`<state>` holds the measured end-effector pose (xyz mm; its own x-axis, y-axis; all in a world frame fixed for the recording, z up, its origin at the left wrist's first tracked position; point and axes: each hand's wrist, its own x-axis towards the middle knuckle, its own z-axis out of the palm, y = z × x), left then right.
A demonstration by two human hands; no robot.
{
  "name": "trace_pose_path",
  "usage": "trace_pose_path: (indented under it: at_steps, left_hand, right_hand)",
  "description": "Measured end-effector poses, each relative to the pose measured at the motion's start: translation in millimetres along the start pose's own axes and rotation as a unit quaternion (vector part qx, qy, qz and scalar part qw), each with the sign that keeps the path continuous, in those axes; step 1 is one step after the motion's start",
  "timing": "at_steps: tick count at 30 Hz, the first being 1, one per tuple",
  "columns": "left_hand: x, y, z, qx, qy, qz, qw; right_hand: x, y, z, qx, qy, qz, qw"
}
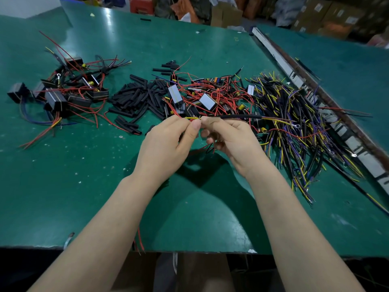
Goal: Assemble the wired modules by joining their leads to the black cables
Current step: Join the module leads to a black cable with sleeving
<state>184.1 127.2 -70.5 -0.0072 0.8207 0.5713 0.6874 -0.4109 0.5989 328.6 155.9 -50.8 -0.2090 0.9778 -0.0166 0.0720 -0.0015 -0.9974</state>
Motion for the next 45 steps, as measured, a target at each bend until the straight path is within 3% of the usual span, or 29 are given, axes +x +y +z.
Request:
trace_pose_path:
  at_steps: [6,13,23,28,34,45]
  left_hand:
    - [-1.3,-0.8,-1.8,-0.041,-0.013,-0.062,0.997]
    - [1.4,1.8,-0.8,-0.202,-0.067,-0.180,0.960]
    - [3.1,1.6,-1.6,-0.229,-0.063,-0.188,0.953]
    - [0.1,5.1,-3.0,-0.200,-0.036,-0.150,0.967]
    - [0.9,4.8,-4.3,-0.195,-0.035,-0.134,0.971]
    - [4.4,5.1,-2.4,-0.277,-0.062,-0.191,0.940]
  right_hand:
    - [-1.3,-0.3,0.9,-0.005,-0.003,-0.063,0.998]
    - [-4.0,-0.2,1.3,-0.042,0.018,-0.111,0.993]
    - [-2.6,2.0,0.8,-0.078,0.025,-0.118,0.990]
    - [-1.6,3.4,0.3,-0.096,0.031,-0.124,0.987]
    - [-2.4,-1.6,-2.3,-0.018,0.011,-0.174,0.984]
    - [-5.4,-5.4,-1.5,0.035,-0.023,-0.124,0.991]
